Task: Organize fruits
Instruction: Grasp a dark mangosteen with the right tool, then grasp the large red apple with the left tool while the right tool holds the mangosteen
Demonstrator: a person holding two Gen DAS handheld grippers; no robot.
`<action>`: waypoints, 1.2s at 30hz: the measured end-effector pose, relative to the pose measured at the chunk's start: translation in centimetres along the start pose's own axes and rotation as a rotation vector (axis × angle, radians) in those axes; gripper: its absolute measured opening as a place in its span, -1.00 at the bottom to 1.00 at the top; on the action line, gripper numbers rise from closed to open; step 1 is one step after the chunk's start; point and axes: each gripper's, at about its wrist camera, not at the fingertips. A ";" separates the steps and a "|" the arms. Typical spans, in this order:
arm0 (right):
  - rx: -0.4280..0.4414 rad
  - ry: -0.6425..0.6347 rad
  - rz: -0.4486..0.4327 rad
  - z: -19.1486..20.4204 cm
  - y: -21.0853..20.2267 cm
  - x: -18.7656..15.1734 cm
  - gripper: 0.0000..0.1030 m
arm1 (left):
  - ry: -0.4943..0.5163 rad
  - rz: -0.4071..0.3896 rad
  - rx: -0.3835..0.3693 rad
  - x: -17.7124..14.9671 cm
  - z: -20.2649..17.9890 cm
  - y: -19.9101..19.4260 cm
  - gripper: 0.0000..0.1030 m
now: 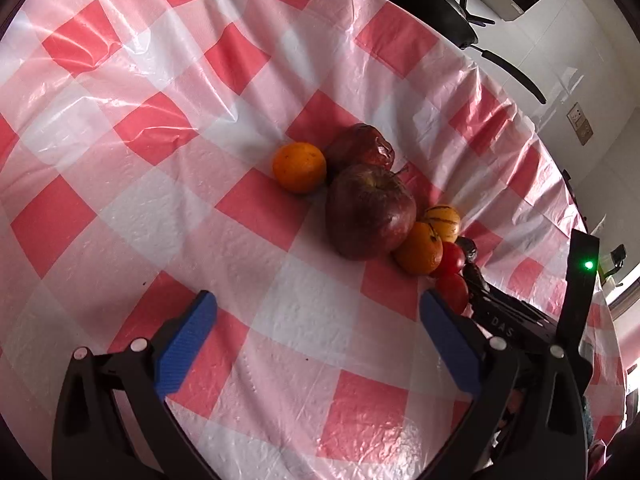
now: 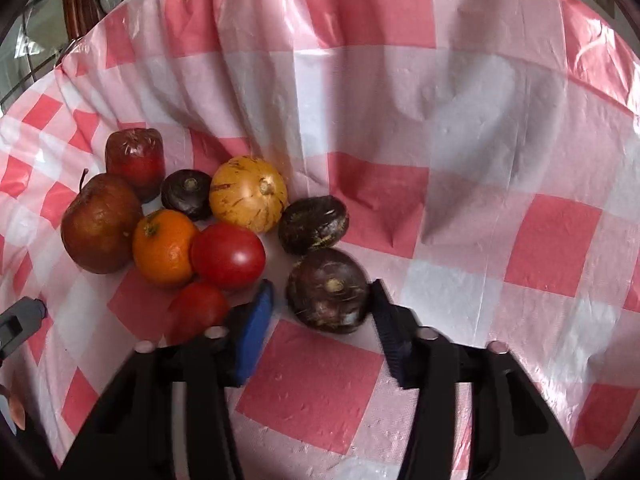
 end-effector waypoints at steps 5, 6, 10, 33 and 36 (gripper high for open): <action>0.065 0.186 -0.093 -1.4 -3.2 -1.8 -0.24 | 0.000 0.000 -0.004 0.0 -0.1 0.0 0.97; 0.067 0.216 -0.112 -1.6 -3.7 -2.3 -0.24 | 0.002 0.000 -0.004 -0.1 -0.1 0.0 0.97; 0.109 0.363 -0.182 -3.2 -4.5 -4.1 -0.24 | 0.009 0.001 0.003 -0.1 -0.3 0.0 0.97; 0.234 0.493 -0.173 -5.4 -4.1 -5.3 -0.23 | 0.179 0.078 0.257 5.3 -6.0 7.7 0.90; 0.236 0.490 -0.167 -5.3 -4.0 -5.2 -0.23 | 0.207 0.063 0.239 5.2 -6.2 7.5 0.54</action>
Point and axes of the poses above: each gripper's, at about its wrist camera, not at the fingertips, and y roughly the way its jaws point, z to its left, x to its top, and after that the axes turned 4 degrees about z, right-handed
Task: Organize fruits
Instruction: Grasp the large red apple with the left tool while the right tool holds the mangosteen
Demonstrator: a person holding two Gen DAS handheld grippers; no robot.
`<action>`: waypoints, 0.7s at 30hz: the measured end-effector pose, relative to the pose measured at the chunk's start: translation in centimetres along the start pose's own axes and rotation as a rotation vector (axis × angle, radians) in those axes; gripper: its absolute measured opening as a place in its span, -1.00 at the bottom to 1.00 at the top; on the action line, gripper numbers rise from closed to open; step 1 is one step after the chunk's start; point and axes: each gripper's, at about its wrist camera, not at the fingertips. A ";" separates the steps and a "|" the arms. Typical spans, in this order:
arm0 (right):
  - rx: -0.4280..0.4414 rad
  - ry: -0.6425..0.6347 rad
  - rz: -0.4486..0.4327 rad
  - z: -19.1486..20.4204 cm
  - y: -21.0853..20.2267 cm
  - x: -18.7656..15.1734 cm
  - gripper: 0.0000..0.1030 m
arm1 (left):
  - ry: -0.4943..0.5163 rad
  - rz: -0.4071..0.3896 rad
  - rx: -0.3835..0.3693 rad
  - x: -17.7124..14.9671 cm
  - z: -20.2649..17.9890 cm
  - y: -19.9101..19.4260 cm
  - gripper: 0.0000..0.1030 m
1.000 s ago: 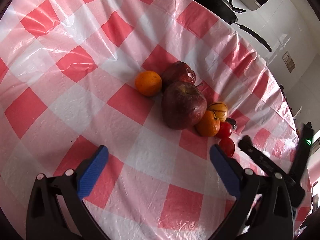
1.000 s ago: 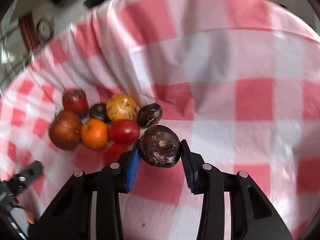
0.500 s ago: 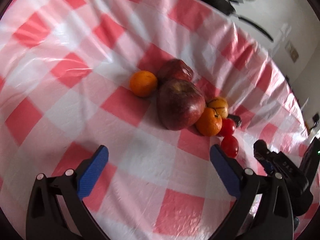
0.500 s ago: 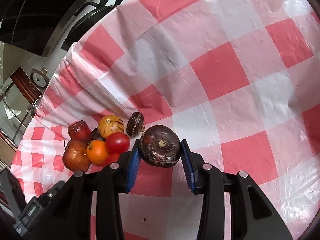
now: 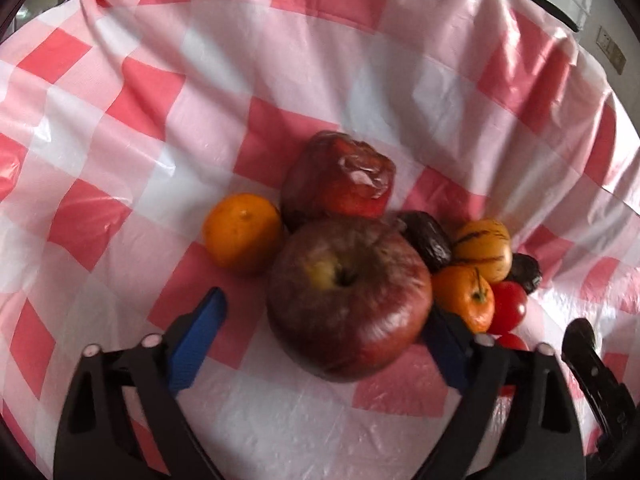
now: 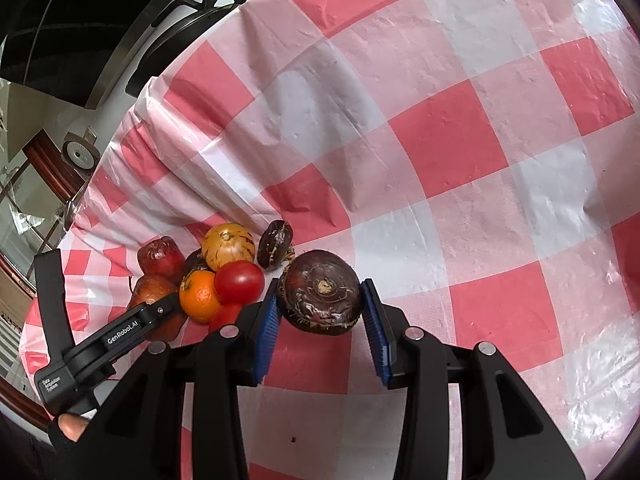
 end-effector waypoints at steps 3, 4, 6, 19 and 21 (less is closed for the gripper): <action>0.004 -0.001 0.000 0.1 0.0 0.0 -0.23 | 0.053 -0.024 -0.012 -0.5 -0.8 -0.4 0.23; 0.006 0.000 -0.001 0.1 0.0 0.0 -0.23 | 0.045 -0.019 -0.024 -0.8 -0.6 -0.6 0.22; 0.011 0.003 -0.004 0.1 0.0 0.0 -0.23 | 0.021 -0.009 -0.055 -1.5 0.1 -1.3 0.22; 0.016 0.018 -0.004 -0.1 0.0 -0.1 -0.23 | -0.037 -0.082 -0.074 -12.4 6.1 -11.5 0.22; 0.008 0.025 -0.005 -0.1 0.1 0.0 -0.23 | -0.050 -0.096 -0.057 -13.7 7.4 -12.5 0.22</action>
Point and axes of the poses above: each gripper's, at about its wrist camera, not at the fingertips, and y roughly the way its jaws point, z to its left, x to its top, and after that the axes turned 4 degrees about z, right-handed
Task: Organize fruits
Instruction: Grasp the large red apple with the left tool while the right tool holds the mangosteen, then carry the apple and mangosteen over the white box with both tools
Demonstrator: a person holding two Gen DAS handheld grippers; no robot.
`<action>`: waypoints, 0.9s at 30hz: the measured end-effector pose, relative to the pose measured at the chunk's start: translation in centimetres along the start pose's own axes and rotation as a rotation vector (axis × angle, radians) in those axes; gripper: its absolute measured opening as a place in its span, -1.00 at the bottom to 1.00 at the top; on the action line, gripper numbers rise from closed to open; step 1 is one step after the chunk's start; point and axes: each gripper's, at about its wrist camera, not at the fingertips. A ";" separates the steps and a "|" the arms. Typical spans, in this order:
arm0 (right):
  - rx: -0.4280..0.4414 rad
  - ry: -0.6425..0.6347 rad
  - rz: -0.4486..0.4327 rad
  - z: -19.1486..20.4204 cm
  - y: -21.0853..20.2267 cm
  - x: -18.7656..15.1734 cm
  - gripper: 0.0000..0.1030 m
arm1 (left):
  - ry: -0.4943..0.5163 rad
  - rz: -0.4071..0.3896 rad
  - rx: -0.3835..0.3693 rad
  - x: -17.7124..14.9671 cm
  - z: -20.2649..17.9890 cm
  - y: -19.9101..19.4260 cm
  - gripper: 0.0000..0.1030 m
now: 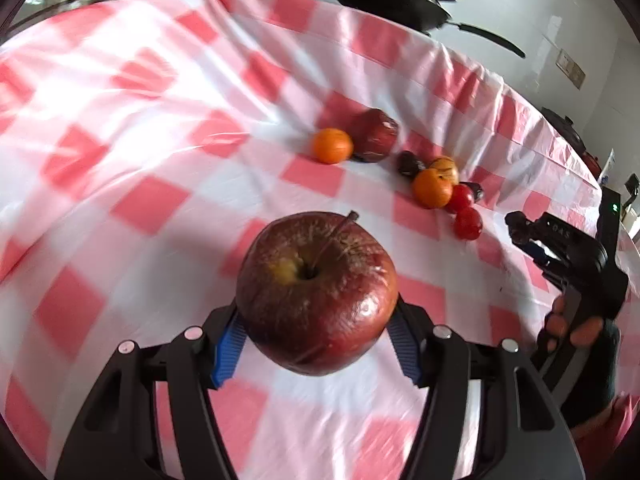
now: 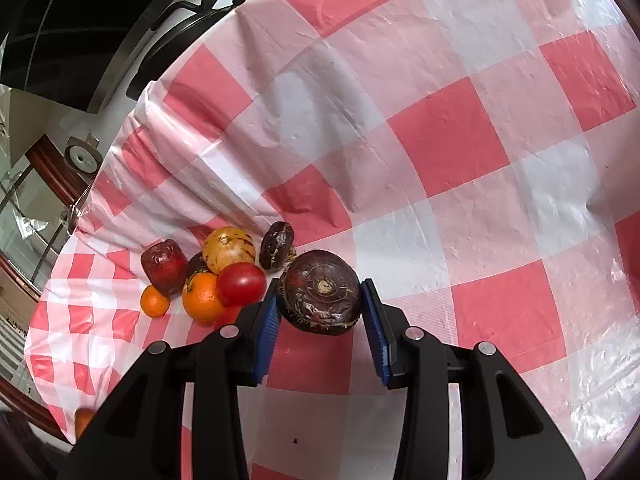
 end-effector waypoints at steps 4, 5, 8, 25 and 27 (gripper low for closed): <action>-0.012 0.018 -0.027 -0.2 -0.5 -0.2 -0.23 | -0.046 -0.010 0.019 -1.4 2.4 -2.2 0.22; -0.034 0.023 -0.031 -0.2 -0.8 -0.4 -0.23 | -0.049 -0.015 0.023 -1.9 2.9 -2.9 0.22; -0.088 0.011 -0.015 0.8 -1.9 -2.2 -0.23 | -0.043 -0.048 0.046 -3.5 4.3 -5.4 0.22; 0.184 -0.359 0.190 17.8 -9.9 -22.2 -0.23 | -0.151 -0.112 0.135 -11.6 15.2 -15.0 0.22; 0.204 -0.415 0.213 19.6 -10.5 -24.7 -0.23 | -0.168 -0.122 0.148 -12.4 16.6 -15.9 0.22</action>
Point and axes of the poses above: each gripper's, at about its wrist camera, not at the fingertips, and y roughly the way its jaws point, z to its left, x to its top, and after that the axes turned 4 degrees about z, right-handed
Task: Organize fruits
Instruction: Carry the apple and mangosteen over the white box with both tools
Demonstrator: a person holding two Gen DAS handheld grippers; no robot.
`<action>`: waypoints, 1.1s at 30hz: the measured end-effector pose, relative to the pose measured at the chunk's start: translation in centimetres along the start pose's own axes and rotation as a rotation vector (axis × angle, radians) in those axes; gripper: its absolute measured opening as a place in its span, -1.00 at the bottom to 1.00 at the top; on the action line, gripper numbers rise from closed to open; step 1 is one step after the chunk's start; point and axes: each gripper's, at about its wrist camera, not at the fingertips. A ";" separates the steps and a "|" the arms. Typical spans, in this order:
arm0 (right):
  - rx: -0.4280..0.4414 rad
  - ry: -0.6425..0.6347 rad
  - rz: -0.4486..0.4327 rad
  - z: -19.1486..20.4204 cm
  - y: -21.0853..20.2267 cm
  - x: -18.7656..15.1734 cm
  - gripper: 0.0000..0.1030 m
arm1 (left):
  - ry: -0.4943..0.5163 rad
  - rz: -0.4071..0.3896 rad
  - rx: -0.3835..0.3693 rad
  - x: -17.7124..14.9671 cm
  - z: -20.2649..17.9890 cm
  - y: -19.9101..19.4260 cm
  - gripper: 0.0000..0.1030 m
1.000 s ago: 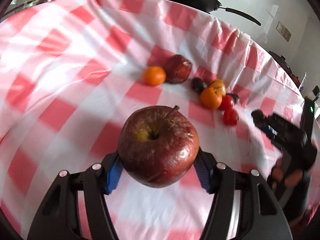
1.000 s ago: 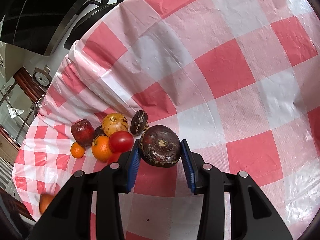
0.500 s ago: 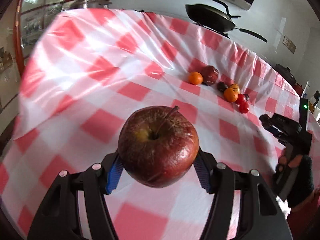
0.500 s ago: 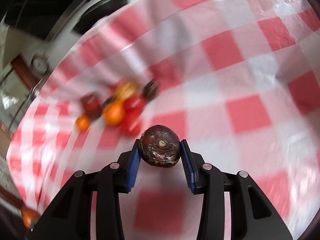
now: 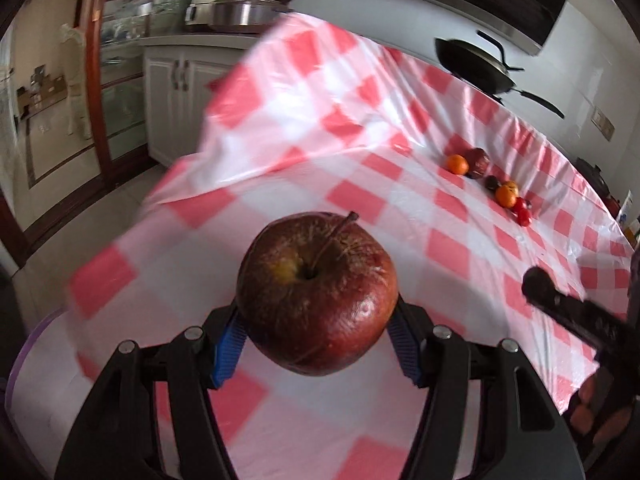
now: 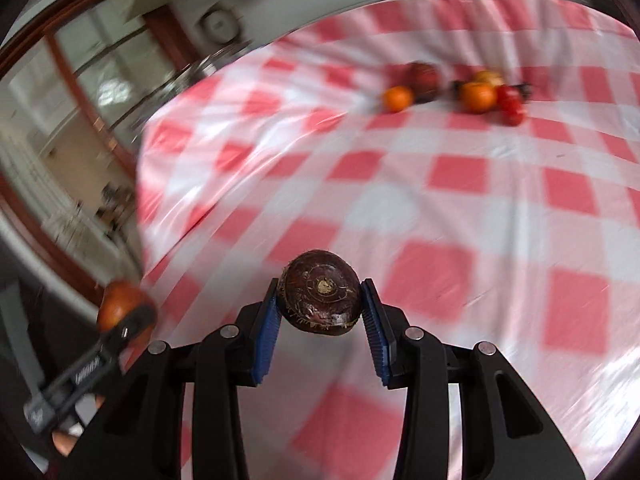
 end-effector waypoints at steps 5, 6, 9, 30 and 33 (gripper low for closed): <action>0.018 -0.155 0.061 6.2 1.2 -3.3 -0.23 | -0.039 -0.031 0.047 -1.3 4.8 -2.4 0.22; 0.026 -0.183 0.069 7.3 1.3 -3.9 -0.23 | -0.050 -0.039 0.053 -1.7 5.9 -3.0 0.22; 0.054 -0.298 0.093 11.1 1.7 -5.9 -0.23 | -0.093 -0.063 0.072 -3.0 9.0 -4.6 0.22; 0.158 -1.087 0.450 26.1 8.1 -23.9 -0.23 | -0.398 0.099 0.361 -15.0 24.4 -5.2 0.22; 0.140 -1.044 0.564 25.2 10.9 -24.1 -0.23 | -0.435 0.163 0.385 -16.3 25.0 -3.4 0.22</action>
Point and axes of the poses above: each gripper's, at about its wrist camera, not at the fingertips, and y roughly the way its jaws point, z to its left, x to its top, and after that the axes turned 4 degrees about z, right-handed
